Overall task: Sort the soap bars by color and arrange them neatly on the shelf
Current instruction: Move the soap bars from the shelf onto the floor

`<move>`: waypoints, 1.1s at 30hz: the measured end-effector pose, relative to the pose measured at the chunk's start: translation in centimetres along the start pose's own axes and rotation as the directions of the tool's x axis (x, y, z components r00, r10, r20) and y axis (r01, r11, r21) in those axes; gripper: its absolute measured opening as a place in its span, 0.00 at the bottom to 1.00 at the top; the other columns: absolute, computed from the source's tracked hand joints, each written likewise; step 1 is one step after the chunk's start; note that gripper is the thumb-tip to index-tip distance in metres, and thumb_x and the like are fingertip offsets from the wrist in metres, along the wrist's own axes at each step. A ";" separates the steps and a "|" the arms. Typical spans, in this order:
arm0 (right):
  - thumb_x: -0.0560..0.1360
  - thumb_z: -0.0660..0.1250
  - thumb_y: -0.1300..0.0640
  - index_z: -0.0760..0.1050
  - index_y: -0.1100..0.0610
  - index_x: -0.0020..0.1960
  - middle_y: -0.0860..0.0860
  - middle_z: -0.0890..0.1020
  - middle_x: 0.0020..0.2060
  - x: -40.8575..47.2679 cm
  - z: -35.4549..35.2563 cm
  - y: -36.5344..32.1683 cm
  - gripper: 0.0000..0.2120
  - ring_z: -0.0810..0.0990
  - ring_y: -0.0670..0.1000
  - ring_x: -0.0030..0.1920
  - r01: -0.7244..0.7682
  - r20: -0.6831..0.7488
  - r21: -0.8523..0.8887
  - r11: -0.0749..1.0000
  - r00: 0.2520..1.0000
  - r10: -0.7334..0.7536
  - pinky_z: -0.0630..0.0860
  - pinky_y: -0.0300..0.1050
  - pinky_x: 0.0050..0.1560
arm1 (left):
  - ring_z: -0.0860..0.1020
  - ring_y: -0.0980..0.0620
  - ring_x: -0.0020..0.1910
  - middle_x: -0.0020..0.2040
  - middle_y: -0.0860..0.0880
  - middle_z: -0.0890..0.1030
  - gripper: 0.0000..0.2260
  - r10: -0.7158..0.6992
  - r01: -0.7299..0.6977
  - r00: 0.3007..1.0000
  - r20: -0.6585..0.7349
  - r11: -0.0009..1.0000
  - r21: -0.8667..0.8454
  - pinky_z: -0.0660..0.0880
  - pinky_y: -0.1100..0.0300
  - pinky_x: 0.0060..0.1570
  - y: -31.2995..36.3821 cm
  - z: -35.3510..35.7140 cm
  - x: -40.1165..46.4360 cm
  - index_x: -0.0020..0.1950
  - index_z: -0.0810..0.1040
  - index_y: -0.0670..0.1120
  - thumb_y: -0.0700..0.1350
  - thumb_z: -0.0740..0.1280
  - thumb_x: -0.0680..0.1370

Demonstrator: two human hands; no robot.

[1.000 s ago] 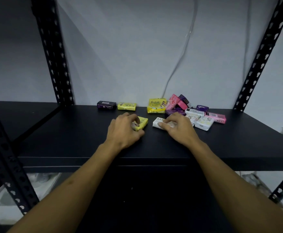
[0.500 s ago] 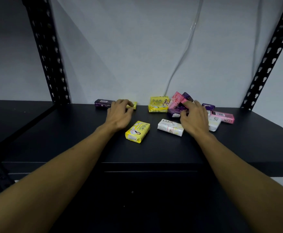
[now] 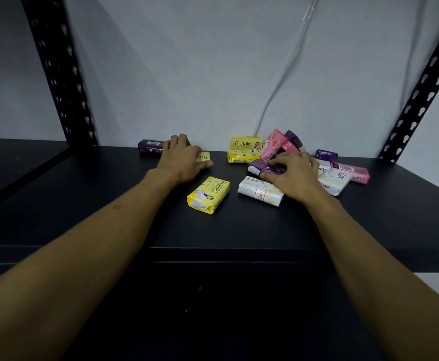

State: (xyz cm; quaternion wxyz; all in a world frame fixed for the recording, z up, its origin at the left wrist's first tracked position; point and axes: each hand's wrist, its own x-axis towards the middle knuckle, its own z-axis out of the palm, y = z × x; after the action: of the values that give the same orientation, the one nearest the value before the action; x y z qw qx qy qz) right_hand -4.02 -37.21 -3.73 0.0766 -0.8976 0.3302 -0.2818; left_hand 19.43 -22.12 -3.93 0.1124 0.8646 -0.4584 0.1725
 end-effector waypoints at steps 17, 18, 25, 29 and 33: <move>0.72 0.75 0.46 0.79 0.47 0.63 0.45 0.78 0.53 -7.5 -2.8 -2.4 0.20 0.77 0.41 0.54 0.147 -0.075 0.471 0.870 0.989 -0.126 0.72 0.35 0.55 | 0.77 0.50 0.57 0.56 0.54 0.82 0.27 -0.106 0.051 0.990 -0.093 0.883 -0.466 0.71 0.55 0.46 5.3 -5.3 -10.3 0.58 0.79 0.56 0.73 0.66 0.69; 0.72 0.74 0.47 0.79 0.46 0.63 0.46 0.77 0.52 -7.7 -2.9 -2.5 0.20 0.76 0.41 0.53 0.144 -0.058 0.446 0.883 0.990 -0.132 0.71 0.35 0.54 | 0.77 0.49 0.58 0.57 0.53 0.81 0.27 -0.106 0.058 0.991 -0.079 0.884 -0.464 0.70 0.55 0.47 5.3 -5.4 -10.4 0.59 0.79 0.56 0.73 0.67 0.69; 0.72 0.76 0.48 0.77 0.45 0.66 0.46 0.80 0.57 -8.3 -3.4 -3.0 0.23 0.76 0.44 0.54 0.071 0.067 0.406 0.911 0.992 -0.107 0.68 0.29 0.50 | 0.76 0.42 0.61 0.61 0.44 0.79 0.34 -0.099 0.124 0.990 0.099 0.948 -0.294 0.73 0.50 0.52 6.4 -7.0 -10.8 0.67 0.74 0.53 0.70 0.71 0.68; 0.71 0.77 0.49 0.77 0.48 0.66 0.48 0.80 0.55 -9.2 -4.2 -3.7 0.25 0.76 0.46 0.52 0.026 0.076 0.414 0.910 0.995 -0.063 0.68 0.35 0.51 | 0.73 0.41 0.65 0.67 0.43 0.73 0.36 -0.097 0.146 0.954 0.284 0.977 -0.155 0.72 0.48 0.57 7.4 -8.8 -10.2 0.71 0.70 0.49 0.63 0.75 0.69; 0.70 0.78 0.50 0.77 0.48 0.66 0.48 0.78 0.54 -11.1 -5.3 -4.2 0.25 0.76 0.47 0.53 -0.030 0.110 0.412 0.911 0.994 -0.017 0.68 0.36 0.51 | 0.74 0.41 0.64 0.66 0.43 0.74 0.37 -0.168 0.240 0.910 0.380 0.959 -0.149 0.75 0.47 0.57 7.7 -9.8 -10.3 0.70 0.71 0.47 0.58 0.80 0.66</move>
State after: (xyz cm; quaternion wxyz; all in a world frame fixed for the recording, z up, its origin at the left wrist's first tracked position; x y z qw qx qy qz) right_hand -11.55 -26.67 -3.00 0.2838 -0.8744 0.2612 -0.2943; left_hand 5.75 -15.19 1.14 0.1260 0.9098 -0.3926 -0.0483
